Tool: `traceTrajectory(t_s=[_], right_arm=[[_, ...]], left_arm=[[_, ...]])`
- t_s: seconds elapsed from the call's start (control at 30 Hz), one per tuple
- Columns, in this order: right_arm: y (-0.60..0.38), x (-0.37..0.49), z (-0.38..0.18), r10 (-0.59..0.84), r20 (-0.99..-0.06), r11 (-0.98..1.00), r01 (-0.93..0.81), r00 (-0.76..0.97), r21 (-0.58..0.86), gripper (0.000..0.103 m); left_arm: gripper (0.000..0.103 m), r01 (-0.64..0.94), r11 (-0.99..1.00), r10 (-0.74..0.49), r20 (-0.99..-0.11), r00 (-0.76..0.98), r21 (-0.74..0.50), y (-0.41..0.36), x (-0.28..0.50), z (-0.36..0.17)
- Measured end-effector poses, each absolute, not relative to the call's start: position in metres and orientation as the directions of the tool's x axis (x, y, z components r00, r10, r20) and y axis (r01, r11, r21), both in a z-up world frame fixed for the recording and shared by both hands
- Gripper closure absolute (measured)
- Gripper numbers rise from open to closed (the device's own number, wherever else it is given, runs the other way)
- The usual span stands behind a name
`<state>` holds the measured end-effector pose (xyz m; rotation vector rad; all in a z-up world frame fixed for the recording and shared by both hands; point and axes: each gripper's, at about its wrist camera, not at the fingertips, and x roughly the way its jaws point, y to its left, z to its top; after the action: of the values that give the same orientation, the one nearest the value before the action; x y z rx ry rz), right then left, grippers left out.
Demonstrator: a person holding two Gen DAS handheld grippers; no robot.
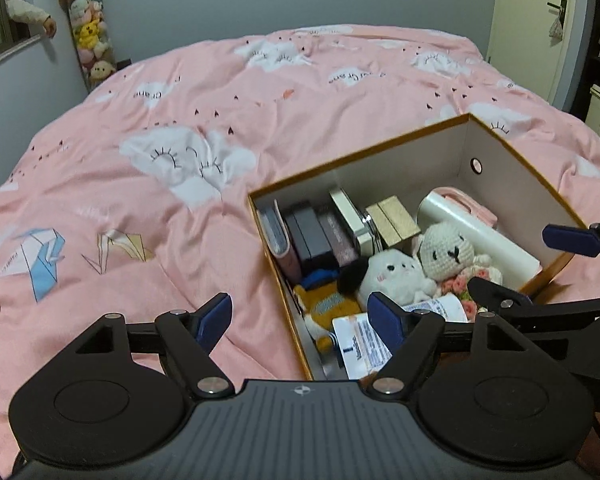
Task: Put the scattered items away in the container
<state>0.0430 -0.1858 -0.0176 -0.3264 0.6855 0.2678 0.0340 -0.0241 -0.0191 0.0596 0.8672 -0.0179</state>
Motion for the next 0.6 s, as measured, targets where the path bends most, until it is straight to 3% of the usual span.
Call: traceTrajectory(t_s=[0.6], right_arm=[[-0.1854, 0.0407, -0.0191, 0.129, -0.663, 0.918, -0.342, 0.737, -0.201, 0.023]], left_arm=[[0.015, 0.032, 0.998, 0.022, -0.774, 0.633, 0.055, -0.0244, 0.0360, -0.0235]])
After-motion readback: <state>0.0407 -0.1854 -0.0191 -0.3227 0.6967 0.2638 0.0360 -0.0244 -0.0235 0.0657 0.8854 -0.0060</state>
